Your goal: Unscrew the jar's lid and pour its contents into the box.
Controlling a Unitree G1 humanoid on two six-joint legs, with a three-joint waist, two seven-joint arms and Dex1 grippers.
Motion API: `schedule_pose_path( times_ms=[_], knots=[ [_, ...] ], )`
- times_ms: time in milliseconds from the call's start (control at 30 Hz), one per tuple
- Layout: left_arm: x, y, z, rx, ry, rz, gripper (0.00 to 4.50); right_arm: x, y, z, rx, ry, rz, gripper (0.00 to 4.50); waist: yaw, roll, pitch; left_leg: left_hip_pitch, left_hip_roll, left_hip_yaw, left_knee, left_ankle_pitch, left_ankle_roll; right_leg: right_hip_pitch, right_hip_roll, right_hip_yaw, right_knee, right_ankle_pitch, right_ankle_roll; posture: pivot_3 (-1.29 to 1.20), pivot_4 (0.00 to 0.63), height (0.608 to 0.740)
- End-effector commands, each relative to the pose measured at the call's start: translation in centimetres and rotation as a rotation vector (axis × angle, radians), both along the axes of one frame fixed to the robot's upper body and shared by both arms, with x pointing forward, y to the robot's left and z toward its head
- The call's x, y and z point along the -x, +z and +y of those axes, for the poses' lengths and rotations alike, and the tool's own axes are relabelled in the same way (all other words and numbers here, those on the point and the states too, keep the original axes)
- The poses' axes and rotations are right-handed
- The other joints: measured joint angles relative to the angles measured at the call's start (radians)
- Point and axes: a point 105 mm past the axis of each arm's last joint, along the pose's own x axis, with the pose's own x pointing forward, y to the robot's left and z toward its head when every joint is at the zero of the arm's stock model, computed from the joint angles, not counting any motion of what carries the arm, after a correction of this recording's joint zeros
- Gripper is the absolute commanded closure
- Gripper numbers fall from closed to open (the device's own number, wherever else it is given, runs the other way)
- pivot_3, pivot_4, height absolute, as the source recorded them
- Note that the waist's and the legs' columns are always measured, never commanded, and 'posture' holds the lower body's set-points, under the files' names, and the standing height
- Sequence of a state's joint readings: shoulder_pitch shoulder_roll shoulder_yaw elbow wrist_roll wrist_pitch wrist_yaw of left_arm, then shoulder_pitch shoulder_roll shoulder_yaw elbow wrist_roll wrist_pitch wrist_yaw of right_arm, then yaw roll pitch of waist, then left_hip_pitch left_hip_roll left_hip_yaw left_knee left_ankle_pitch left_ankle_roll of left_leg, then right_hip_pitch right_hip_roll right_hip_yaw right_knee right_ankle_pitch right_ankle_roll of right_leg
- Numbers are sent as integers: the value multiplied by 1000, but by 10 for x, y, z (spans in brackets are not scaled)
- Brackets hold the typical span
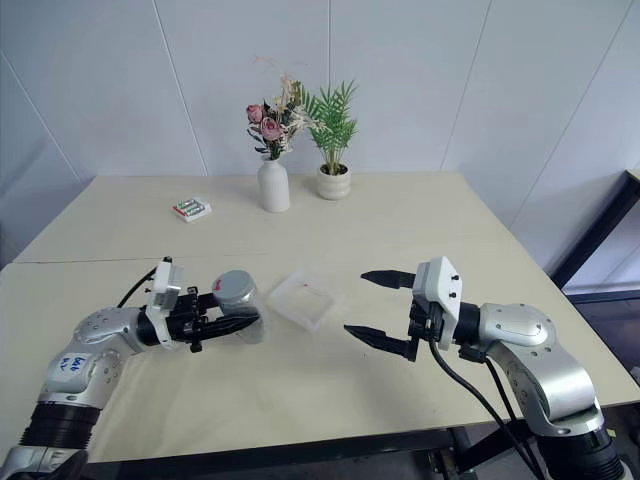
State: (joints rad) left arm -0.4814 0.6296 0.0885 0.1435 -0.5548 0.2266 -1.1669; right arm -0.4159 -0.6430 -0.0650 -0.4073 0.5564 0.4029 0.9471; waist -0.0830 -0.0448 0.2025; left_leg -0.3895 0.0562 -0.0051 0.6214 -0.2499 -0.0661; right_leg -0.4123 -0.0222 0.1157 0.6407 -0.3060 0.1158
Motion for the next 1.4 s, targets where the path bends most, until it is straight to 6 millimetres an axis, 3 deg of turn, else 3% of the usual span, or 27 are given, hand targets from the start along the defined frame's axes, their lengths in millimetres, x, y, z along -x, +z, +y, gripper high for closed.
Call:
schedule_pose_path(
  times_ms=[33,233,467,867,1400],
  knots=[
    [-3,6,-12,-19,-42,-46,2466,9,12,21,-64,21,13,0,2,0,0,0,0,0,1,0,0,0,0,0,1,0,0,0,150,740],
    [-11,4,-23,-44,-44,-71,2466,6,14,57,-150,19,122,0,2,0,0,-1,0,-1,5,0,0,0,0,0,4,0,0,0,150,740],
    [-16,2,-34,-61,-73,-56,2466,-6,9,85,-166,4,168,0,5,0,0,-2,0,-1,7,0,1,-1,0,0,4,0,0,0,150,740],
    [-17,-3,-40,-98,-108,-34,2466,-26,-2,104,-105,-50,168,0,2,0,0,-3,0,-2,6,-1,1,-2,1,0,4,0,0,0,150,740],
    [-17,-7,-48,-113,-124,-38,2466,-30,-6,113,-102,-46,219,0,3,0,0,-4,0,-2,6,-1,1,-2,1,-1,4,0,0,0,150,740]
  ],
)
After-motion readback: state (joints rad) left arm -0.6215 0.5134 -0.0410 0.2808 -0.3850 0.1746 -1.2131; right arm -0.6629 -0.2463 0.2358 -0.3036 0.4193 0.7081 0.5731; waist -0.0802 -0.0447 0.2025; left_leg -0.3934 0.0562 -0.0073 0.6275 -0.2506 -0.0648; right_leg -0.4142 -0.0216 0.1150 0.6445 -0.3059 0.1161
